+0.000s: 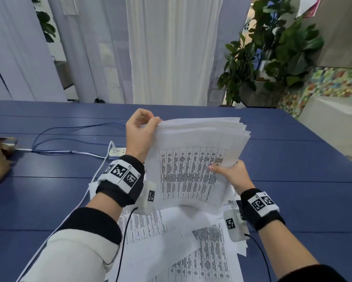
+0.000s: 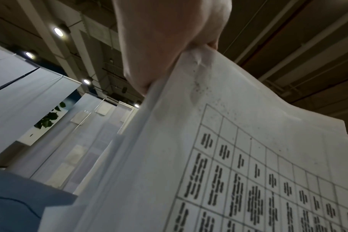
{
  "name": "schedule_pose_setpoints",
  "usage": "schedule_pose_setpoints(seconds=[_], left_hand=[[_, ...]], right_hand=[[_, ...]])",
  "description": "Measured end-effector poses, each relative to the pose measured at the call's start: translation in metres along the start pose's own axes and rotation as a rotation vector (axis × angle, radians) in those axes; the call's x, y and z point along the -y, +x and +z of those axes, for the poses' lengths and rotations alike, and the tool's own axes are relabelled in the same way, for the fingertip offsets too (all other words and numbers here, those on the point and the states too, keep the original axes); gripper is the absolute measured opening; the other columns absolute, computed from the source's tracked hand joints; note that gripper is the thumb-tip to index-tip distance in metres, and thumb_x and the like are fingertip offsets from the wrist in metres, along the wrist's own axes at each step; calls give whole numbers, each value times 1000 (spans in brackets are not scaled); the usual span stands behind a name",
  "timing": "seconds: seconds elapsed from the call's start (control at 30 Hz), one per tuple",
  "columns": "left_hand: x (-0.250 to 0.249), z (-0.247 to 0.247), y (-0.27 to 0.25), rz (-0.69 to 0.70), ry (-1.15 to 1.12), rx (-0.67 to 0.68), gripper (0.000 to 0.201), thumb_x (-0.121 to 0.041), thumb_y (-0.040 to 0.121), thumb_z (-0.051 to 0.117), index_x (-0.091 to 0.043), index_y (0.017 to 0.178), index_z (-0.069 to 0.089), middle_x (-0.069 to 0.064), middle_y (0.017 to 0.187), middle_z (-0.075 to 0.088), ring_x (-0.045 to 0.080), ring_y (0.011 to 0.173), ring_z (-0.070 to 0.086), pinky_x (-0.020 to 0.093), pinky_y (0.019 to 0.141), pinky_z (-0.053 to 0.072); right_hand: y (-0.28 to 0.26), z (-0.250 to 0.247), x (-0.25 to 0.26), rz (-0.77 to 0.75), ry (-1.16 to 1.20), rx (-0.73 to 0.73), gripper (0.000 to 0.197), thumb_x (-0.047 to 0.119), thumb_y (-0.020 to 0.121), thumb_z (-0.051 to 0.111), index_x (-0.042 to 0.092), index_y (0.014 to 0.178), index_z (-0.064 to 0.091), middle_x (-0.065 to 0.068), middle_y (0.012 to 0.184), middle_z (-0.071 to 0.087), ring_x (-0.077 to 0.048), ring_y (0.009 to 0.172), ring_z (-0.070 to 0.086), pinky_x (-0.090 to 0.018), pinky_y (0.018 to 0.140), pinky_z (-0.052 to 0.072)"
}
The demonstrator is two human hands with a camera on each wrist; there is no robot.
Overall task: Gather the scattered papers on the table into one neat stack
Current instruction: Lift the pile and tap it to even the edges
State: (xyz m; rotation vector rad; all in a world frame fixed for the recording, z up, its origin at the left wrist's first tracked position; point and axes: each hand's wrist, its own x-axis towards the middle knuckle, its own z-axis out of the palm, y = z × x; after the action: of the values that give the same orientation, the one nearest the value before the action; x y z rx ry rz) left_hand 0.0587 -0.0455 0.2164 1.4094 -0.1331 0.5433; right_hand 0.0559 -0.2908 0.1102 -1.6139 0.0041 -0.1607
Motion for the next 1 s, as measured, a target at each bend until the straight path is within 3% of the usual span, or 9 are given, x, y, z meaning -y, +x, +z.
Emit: schedule_pose_setpoints(seconds=[0.1,0.2,0.3,0.4,0.47,0.57,0.7,0.87,1.0], left_hand=[[1,-1,1,-30,-119,65,15,-28,82,64,-23,84,50,2,83,67,9,72,63,29,78,46],[17,-11,0,-128,-172,175,84,-80,43,66,-29,107,46,-1,101,65,15,85,65,30,75,53],[46,-25,-11,-275,-55,295,112,-78,36,71,-21,127,40,4,115,60,21,99,63,26,75,56],[64,-34,-26,-383,124,386,90,-21,57,85,-17,130,32,1,106,60,19,95,62,27,84,55],[73,-39,-26,-418,170,330,72,-4,69,76,-17,128,35,4,104,63,20,92,63,25,83,55],[70,-40,-21,-409,186,331,51,-11,77,71,-10,122,46,7,113,64,19,98,64,39,95,49],[50,-25,-18,-245,151,319,28,-11,87,59,-7,115,53,-4,99,64,-8,76,65,11,70,53],[39,-20,-14,-108,65,228,13,-13,93,50,-19,102,57,-9,99,66,-5,84,65,11,73,51],[46,-23,-20,-82,59,218,18,-8,94,47,-18,91,62,-15,78,72,-4,73,66,11,68,51]], right_hand=[[-2,1,-6,14,-23,0,32,7,66,81,9,95,68,2,90,72,0,78,70,-16,72,54],[-2,2,-10,32,8,-42,27,6,67,80,11,91,68,1,88,72,-7,81,69,-25,79,54],[-2,3,-9,21,42,-63,23,3,68,78,11,87,67,1,82,73,-10,75,70,-28,76,54],[-2,3,-1,-17,80,-76,21,3,69,76,14,83,65,4,76,72,-5,70,70,-25,72,53],[0,3,10,-61,125,-71,25,6,65,77,14,87,65,6,73,73,-5,71,70,-24,70,54],[5,0,32,-113,204,-46,45,20,53,80,12,94,64,10,77,74,-5,76,70,-18,67,55],[10,-2,57,-155,237,-23,69,44,34,89,14,91,65,8,78,74,-6,76,70,-19,67,55],[13,-8,71,-207,268,-36,62,38,37,87,15,90,65,8,78,75,-5,76,70,-18,67,54],[14,-13,59,-173,252,-44,55,29,44,84,15,93,63,10,78,74,-4,77,70,-22,70,56]])
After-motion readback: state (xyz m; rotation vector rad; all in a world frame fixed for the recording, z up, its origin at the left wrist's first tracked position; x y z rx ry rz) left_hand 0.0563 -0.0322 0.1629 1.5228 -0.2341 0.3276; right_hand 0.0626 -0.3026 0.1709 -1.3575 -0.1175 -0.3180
